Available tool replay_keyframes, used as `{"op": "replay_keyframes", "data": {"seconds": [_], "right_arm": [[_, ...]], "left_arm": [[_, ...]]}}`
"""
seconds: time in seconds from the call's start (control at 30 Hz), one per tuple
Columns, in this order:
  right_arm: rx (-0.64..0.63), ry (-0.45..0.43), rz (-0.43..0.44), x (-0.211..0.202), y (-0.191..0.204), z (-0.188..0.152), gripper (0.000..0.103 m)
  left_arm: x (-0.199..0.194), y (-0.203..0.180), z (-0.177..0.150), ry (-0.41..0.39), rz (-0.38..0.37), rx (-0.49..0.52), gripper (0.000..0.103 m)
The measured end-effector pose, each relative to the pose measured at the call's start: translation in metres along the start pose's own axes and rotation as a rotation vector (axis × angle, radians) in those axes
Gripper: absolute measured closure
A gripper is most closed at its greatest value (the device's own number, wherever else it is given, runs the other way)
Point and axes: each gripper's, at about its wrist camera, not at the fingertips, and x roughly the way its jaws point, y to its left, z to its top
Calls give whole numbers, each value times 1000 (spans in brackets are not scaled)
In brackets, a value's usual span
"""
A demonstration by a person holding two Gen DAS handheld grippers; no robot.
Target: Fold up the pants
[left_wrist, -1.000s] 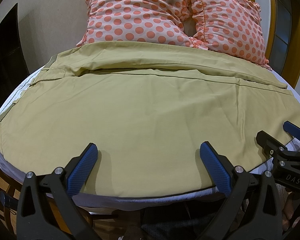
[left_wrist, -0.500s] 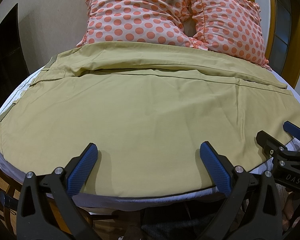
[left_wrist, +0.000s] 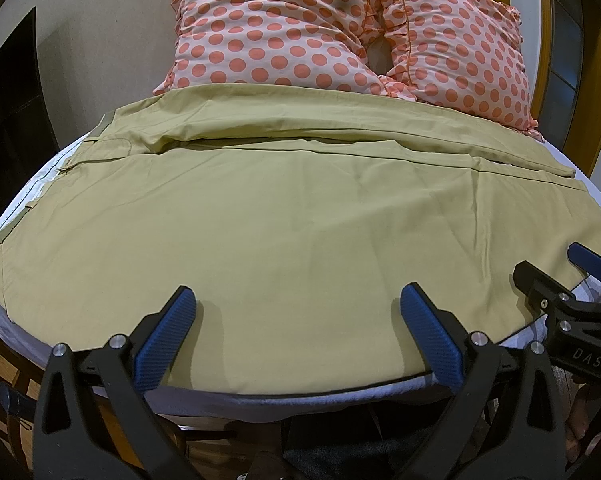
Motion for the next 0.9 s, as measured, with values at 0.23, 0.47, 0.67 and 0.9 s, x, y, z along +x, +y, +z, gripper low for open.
{"op": "replay_keyframes", "data": {"seconds": [0.23, 0.47, 0.67, 0.9], "right_arm": [[-1, -14, 2, -1, 1, 0, 1], [0, -30, 21, -6, -39, 33, 1], [342, 4, -90, 17, -149, 146, 9], [663, 209, -354, 163, -253, 240, 36]], "left_arm": [[0, 0, 0, 4, -2, 2, 2], [5, 7, 14, 36, -17, 16, 2], [-13, 17, 48, -98, 28, 24, 2], [-2, 17, 79, -140, -13, 36, 2]]}}
